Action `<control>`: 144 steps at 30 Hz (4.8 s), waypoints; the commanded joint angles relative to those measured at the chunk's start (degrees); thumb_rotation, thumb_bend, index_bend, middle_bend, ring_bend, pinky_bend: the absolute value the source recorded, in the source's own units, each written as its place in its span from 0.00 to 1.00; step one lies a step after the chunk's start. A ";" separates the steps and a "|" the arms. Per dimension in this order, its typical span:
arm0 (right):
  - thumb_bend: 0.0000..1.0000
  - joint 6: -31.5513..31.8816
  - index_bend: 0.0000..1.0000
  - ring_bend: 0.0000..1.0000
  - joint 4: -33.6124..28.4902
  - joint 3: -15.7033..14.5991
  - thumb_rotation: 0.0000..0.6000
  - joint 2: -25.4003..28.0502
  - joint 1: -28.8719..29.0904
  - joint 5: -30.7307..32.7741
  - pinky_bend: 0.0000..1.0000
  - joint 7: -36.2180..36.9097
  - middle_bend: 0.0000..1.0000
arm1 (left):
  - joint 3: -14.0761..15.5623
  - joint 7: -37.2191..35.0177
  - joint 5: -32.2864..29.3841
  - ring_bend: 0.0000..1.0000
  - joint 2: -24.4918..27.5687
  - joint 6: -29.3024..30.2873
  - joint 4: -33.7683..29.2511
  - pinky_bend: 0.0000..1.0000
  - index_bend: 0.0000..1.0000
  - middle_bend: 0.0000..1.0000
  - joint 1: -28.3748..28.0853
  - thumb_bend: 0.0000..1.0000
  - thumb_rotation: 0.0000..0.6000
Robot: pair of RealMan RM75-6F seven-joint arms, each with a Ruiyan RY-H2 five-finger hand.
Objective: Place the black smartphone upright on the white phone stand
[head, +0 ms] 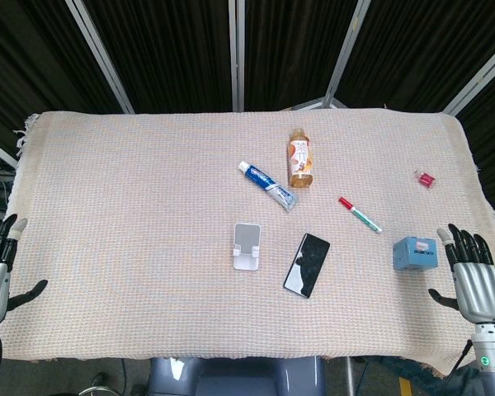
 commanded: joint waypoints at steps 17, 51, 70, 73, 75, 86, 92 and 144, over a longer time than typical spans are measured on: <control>0.00 -16.45 0.11 0.03 14.39 -4.01 1.00 -1.41 16.89 -22.10 0.05 17.98 0.08 | -3.79 -1.48 -0.89 0.00 1.10 -6.07 3.64 0.00 0.00 0.00 0.23 0.00 1.00; 0.00 -16.60 0.21 0.19 51.53 -14.81 1.00 -27.76 41.76 -38.91 0.18 28.01 0.20 | -8.73 1.73 -7.13 0.00 -1.63 -14.96 6.51 0.00 0.00 0.00 -0.90 0.00 1.00; 0.00 -16.08 0.20 0.20 55.06 -19.94 1.00 -27.99 41.92 -37.99 0.17 28.37 0.16 | -9.48 2.79 -7.07 0.00 -1.91 -15.34 6.04 0.00 0.00 0.00 -0.39 0.00 1.00; 0.00 -15.57 0.19 0.20 54.54 -20.03 1.00 -27.24 41.91 -37.57 0.17 28.10 0.16 | -9.58 2.74 -7.11 0.00 -1.88 -15.43 6.08 0.00 0.00 0.00 -0.34 0.00 1.00; 0.00 -15.34 0.19 0.20 53.97 -20.30 1.00 -26.64 41.90 -37.50 0.18 28.00 0.16 | -9.60 2.73 -7.18 0.00 -1.88 -15.63 6.16 0.00 0.00 0.00 -0.36 0.00 1.00; 0.00 -14.02 0.17 0.20 50.82 -21.71 1.00 -25.23 41.69 -38.06 0.22 25.84 0.16 | -9.71 2.63 -6.86 0.00 -1.84 -15.79 5.99 0.00 0.00 0.00 -0.23 0.00 1.00; 0.00 -13.90 0.17 0.20 52.33 -21.34 1.00 -27.04 41.74 -37.84 0.23 24.37 0.16 | -9.76 2.75 -6.67 0.00 -1.85 -15.68 5.93 0.00 0.00 0.00 -0.10 0.00 1.00; 0.19 -17.13 0.55 0.56 32.73 -4.00 1.00 -20.35 52.40 -36.32 0.49 -40.28 0.58 | -9.97 -6.11 -4.61 0.00 2.06 -17.83 6.42 0.00 0.00 0.00 0.29 0.00 1.00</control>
